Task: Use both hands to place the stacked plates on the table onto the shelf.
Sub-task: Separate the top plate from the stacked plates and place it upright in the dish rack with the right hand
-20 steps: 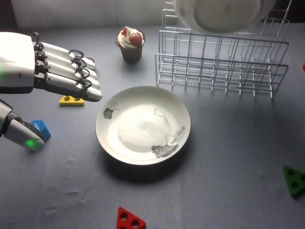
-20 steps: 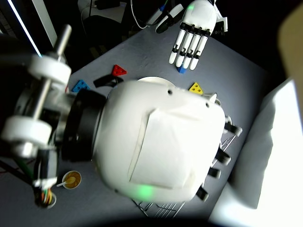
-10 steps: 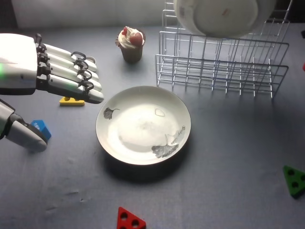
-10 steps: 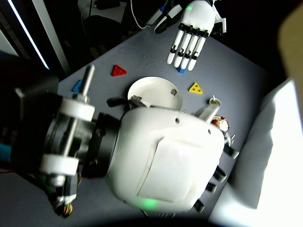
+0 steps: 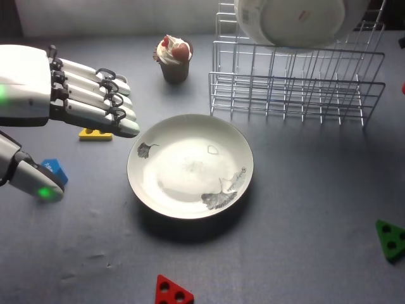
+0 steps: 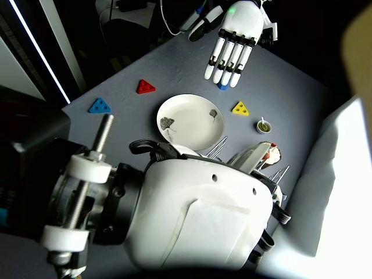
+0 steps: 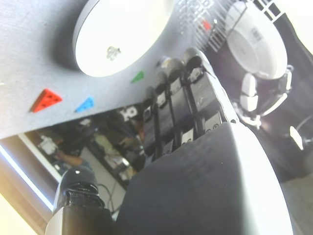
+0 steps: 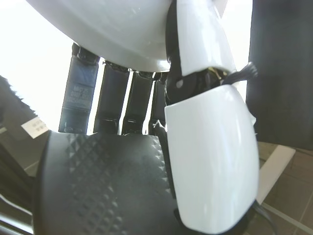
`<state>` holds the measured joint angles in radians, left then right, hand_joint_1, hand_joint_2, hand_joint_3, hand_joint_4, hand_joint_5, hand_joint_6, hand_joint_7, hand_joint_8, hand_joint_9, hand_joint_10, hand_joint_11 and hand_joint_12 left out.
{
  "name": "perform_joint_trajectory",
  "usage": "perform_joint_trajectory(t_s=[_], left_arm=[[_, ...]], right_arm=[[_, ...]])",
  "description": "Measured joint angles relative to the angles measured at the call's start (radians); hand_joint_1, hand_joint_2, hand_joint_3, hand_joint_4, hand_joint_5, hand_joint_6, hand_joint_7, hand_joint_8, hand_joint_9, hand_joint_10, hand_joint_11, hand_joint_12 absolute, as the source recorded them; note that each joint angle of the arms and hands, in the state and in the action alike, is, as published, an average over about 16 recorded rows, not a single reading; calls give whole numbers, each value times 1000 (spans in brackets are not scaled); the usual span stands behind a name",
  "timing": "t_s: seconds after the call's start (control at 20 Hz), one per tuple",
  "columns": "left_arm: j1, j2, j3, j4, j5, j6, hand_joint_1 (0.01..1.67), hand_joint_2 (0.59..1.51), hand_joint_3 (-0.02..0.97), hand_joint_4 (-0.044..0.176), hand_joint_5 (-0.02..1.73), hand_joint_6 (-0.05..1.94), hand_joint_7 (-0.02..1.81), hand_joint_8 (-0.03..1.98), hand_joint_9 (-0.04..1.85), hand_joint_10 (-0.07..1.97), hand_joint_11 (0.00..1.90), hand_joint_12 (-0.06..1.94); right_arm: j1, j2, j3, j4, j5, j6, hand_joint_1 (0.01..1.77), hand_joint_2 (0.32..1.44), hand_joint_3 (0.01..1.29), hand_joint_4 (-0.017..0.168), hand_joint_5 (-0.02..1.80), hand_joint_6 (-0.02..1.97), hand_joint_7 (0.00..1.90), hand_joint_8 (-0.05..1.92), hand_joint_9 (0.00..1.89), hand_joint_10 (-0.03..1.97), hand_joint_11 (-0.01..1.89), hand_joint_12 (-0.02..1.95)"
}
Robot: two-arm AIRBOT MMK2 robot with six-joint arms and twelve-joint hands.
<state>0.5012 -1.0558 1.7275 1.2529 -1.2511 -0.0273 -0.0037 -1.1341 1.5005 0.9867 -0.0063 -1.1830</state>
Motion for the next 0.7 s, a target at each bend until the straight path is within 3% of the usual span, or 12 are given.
perform_joint_trajectory(t_s=[0.7], left_arm=[[-5,-3,-5,7,2,0,34,1065,-2,2,267,12,296,11,281,4,269,8]], right_arm=[[-75,-54,61,29,12,1,1455,985,13,-12,860,863,1092,637,1152,673,1009,1174]])
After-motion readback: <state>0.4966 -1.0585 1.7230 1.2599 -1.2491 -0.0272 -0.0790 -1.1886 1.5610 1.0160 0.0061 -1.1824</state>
